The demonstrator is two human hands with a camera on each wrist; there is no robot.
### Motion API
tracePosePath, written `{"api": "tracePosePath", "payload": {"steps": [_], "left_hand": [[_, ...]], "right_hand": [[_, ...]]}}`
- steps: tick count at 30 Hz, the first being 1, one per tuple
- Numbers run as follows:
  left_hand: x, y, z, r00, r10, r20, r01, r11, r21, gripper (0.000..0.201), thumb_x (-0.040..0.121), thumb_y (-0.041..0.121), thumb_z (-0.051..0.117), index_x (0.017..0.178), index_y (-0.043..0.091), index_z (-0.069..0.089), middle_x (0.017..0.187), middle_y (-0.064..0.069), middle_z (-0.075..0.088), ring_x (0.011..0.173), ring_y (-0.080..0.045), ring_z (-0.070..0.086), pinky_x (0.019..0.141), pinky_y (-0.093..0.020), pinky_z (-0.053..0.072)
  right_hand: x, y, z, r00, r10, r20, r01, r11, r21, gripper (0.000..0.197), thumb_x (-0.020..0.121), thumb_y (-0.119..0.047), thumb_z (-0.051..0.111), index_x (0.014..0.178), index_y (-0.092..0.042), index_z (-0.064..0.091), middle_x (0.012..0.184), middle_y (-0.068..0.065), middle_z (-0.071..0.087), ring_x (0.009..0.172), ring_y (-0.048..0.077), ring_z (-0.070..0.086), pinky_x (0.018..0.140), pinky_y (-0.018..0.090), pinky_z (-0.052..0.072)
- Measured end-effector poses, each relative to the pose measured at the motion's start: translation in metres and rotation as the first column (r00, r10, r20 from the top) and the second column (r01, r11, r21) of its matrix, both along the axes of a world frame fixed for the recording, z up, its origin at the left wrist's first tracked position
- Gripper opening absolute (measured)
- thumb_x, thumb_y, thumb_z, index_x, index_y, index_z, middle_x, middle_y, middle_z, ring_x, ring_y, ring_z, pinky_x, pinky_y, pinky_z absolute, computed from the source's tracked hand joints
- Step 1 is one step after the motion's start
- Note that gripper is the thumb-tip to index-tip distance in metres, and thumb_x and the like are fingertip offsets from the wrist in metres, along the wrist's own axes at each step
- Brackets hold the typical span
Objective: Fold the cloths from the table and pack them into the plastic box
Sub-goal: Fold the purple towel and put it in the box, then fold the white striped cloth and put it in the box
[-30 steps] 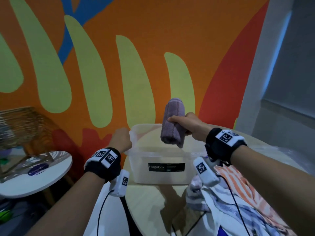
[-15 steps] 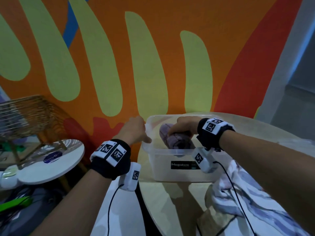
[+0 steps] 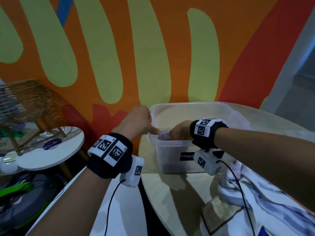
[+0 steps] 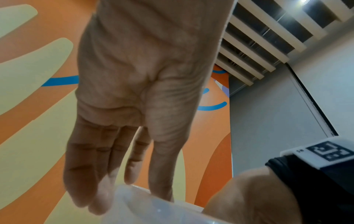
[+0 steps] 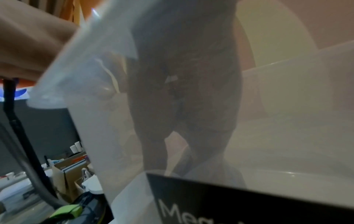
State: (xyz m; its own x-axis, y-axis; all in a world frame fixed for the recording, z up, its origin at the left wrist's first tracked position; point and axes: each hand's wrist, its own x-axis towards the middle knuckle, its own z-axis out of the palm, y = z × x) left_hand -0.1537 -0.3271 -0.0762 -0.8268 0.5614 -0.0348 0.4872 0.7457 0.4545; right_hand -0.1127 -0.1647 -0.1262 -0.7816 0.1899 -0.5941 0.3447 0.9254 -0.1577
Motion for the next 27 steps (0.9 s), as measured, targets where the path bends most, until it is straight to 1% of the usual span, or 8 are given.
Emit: {"api": "tracePosePath", "payload": {"steps": [1,3,5,8,10,15,20,27], "left_hand": [[0.0,0.0,-0.001,1.0,0.0,-0.01,0.0,1.0,-0.008,0.045,0.074,0.035,0.093,0.099,0.008,0.068,0.077,-0.002,0.066,0.068,-0.018,0.064,0.062,-0.036,0.052],[0.001,0.002,-0.002,0.999,-0.01,-0.046,0.008,1.0,-0.028,0.045,0.075,0.036,0.092,0.1,0.01,0.065,0.089,-0.002,0.063,0.077,-0.02,0.061,0.062,-0.033,0.046],[0.002,0.005,-0.003,0.997,-0.017,-0.078,0.014,0.999,-0.031,0.044,0.078,0.036,0.089,0.103,0.011,0.063,0.098,-0.005,0.063,0.088,-0.025,0.062,0.07,-0.036,0.048],[0.006,0.012,-0.004,0.992,-0.009,-0.127,0.005,0.999,-0.033,0.046,0.081,0.039,0.086,0.108,0.01,0.064,0.106,-0.01,0.065,0.099,-0.032,0.062,0.084,-0.045,0.055],[0.009,0.015,-0.002,0.987,-0.006,-0.16,0.0,0.999,-0.041,0.046,0.081,0.04,0.085,0.109,0.009,0.064,0.108,-0.012,0.067,0.101,-0.034,0.062,0.086,-0.048,0.056],[0.035,0.025,0.015,0.97,-0.039,-0.24,0.036,0.999,-0.017,0.034,0.087,0.035,0.08,0.101,0.007,0.068,0.101,-0.011,0.067,0.093,-0.032,0.065,0.082,-0.047,0.058],[0.11,0.058,0.033,0.924,-0.191,-0.33,0.237,0.966,0.103,0.02,0.091,0.035,0.075,0.086,0.017,0.069,0.085,-0.002,0.068,0.081,-0.025,0.067,0.066,-0.037,0.054],[0.226,0.143,-0.025,0.778,-0.528,-0.339,0.518,0.846,-0.129,0.015,0.098,0.019,0.059,0.11,0.014,0.066,0.109,-0.013,0.063,0.102,-0.036,0.064,0.074,-0.039,0.045]], "right_hand": [[0.002,0.003,0.0,0.999,-0.032,0.007,0.033,0.996,-0.089,0.033,0.107,-0.012,0.046,0.137,-0.003,0.055,0.106,0.006,0.051,0.107,0.02,0.048,0.098,0.034,0.041],[0.004,0.008,0.005,0.999,-0.051,0.017,0.054,0.985,-0.166,0.013,0.102,-0.009,0.055,0.109,-0.007,0.066,0.087,0.001,0.051,0.085,0.011,0.055,0.08,0.022,0.046],[0.005,0.009,0.01,1.0,-0.027,0.005,0.028,0.98,-0.195,0.021,0.092,-0.01,0.061,0.093,0.01,0.068,0.078,0.005,0.054,0.072,0.002,0.059,0.077,0.018,0.048],[0.014,0.009,0.027,0.997,-0.073,-0.019,0.07,0.99,-0.123,0.034,0.092,-0.024,0.068,0.115,0.002,0.069,0.108,0.014,0.073,0.1,0.028,0.071,0.1,0.042,0.055],[0.022,0.01,0.04,0.994,-0.111,-0.014,0.106,0.977,-0.184,0.037,0.092,-0.026,0.072,0.118,0.0,0.068,0.111,0.019,0.074,0.098,0.035,0.074,0.095,0.05,0.058],[0.081,0.022,0.09,0.964,-0.098,-0.249,0.048,0.978,-0.201,0.036,0.096,-0.036,0.069,0.115,-0.005,0.069,0.107,0.013,0.074,0.096,0.026,0.074,0.089,0.043,0.062],[0.177,0.055,0.13,0.881,-0.135,-0.454,0.044,0.978,-0.206,0.029,0.096,-0.039,0.068,0.104,-0.012,0.074,0.096,0.004,0.077,0.09,0.017,0.074,0.08,0.034,0.062],[0.275,0.112,0.066,0.931,-0.244,-0.272,0.207,0.965,-0.16,0.024,0.095,-0.027,0.071,0.092,-0.004,0.075,0.086,0.017,0.076,0.08,0.03,0.076,0.066,0.031,0.061]]}}
